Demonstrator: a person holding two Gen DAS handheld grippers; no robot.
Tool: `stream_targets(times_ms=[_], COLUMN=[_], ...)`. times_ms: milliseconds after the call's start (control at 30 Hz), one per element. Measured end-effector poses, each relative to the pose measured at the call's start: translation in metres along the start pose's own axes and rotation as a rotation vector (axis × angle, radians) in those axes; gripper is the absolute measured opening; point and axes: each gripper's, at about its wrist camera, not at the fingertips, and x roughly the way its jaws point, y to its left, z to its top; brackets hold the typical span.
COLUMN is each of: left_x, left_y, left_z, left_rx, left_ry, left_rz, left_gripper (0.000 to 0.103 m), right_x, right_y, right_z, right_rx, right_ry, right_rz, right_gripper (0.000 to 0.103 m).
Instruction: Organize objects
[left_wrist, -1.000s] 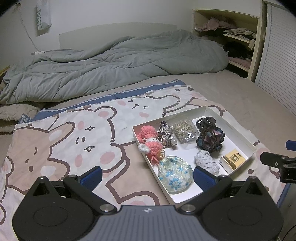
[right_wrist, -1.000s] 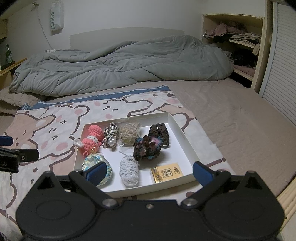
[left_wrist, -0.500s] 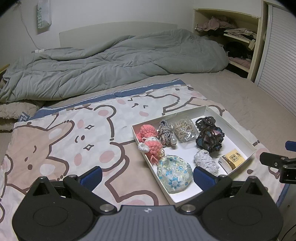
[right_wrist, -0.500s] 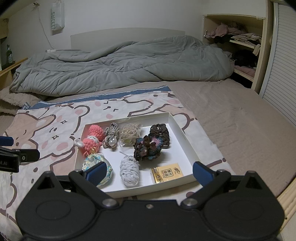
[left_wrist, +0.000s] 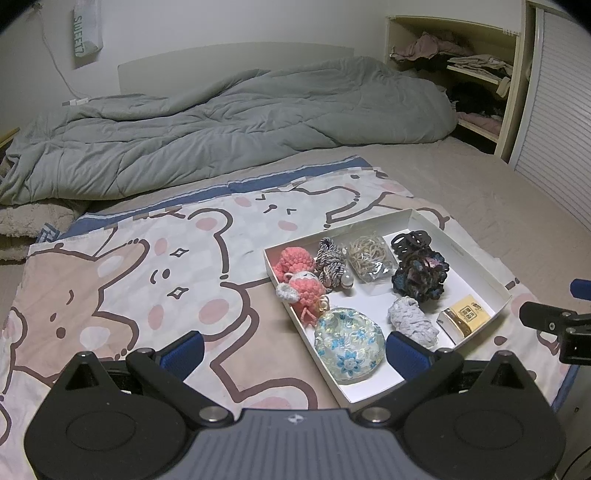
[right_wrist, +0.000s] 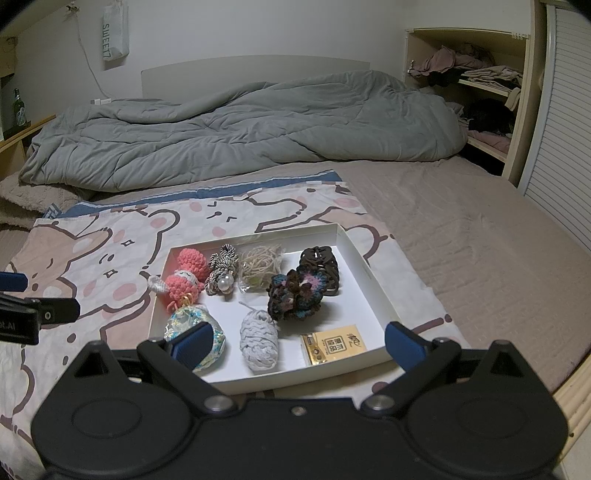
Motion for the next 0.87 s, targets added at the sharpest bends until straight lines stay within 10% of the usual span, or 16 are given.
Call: stream_targets(times_ms=[867], left_x=[-0.002], left_y=[-0.0019], left_z=[0.0016], left_rx=[0.002], left_ry=[-0.002], left_rz=[-0.009], left_gripper=[0.103], right_x=[-0.0002], right_y=[0.0007], right_z=[0.0], right_rx=[0.0], right_ry=[0.001], right_rz=[0.0], right_gripper=[0.1])
